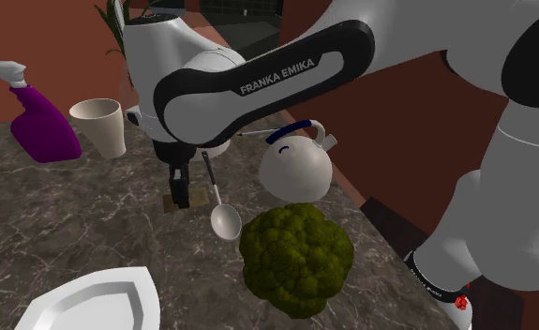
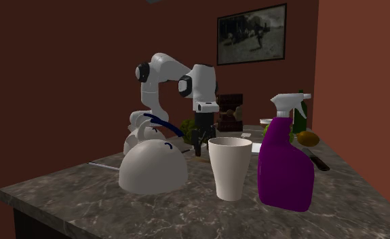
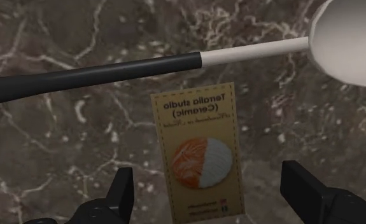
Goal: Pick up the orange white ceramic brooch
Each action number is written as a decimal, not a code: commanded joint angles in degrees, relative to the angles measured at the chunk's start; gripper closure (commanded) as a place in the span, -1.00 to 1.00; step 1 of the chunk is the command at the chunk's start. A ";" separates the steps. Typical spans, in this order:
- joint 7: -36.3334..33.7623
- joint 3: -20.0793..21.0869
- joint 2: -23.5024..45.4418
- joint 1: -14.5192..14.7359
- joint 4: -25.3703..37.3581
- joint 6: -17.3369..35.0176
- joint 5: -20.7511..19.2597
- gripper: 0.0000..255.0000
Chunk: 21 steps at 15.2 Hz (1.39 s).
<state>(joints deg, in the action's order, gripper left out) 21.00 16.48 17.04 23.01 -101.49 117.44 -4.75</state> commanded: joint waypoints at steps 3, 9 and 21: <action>-0.26 -0.15 1.29 0.14 -1.51 2.76 -0.49 -1.00; -0.36 -0.16 1.57 0.21 -1.52 3.05 -0.58 1.00; 0.09 0.06 -0.25 0.02 0.67 -0.89 0.09 1.00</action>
<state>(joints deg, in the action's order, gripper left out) 20.95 16.52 17.07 23.09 -101.24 117.27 -4.78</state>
